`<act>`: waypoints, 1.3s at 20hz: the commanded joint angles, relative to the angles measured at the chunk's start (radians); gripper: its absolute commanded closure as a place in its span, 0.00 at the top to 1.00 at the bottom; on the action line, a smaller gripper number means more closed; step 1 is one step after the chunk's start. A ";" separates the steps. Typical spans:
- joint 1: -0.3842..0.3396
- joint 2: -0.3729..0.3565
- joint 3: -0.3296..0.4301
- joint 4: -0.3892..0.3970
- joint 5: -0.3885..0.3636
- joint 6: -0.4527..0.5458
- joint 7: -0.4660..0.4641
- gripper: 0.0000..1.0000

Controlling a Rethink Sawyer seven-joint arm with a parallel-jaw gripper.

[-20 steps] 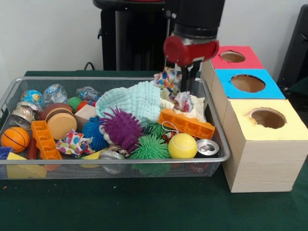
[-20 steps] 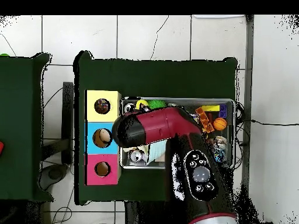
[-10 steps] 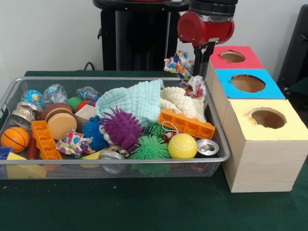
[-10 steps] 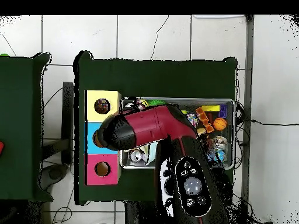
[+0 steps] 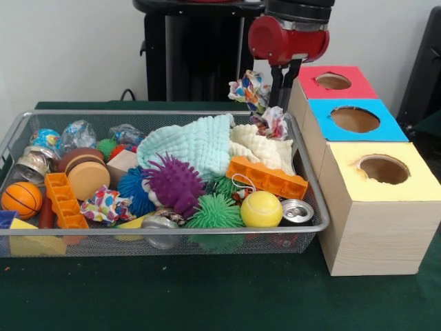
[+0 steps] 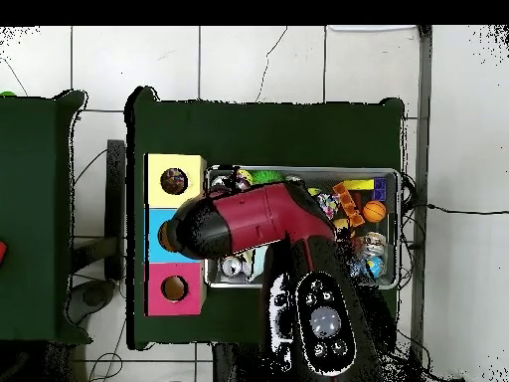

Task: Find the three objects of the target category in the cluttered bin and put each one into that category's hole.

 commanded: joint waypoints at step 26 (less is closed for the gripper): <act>0.164 0.035 -0.216 0.090 -0.011 -0.092 0.180 0.00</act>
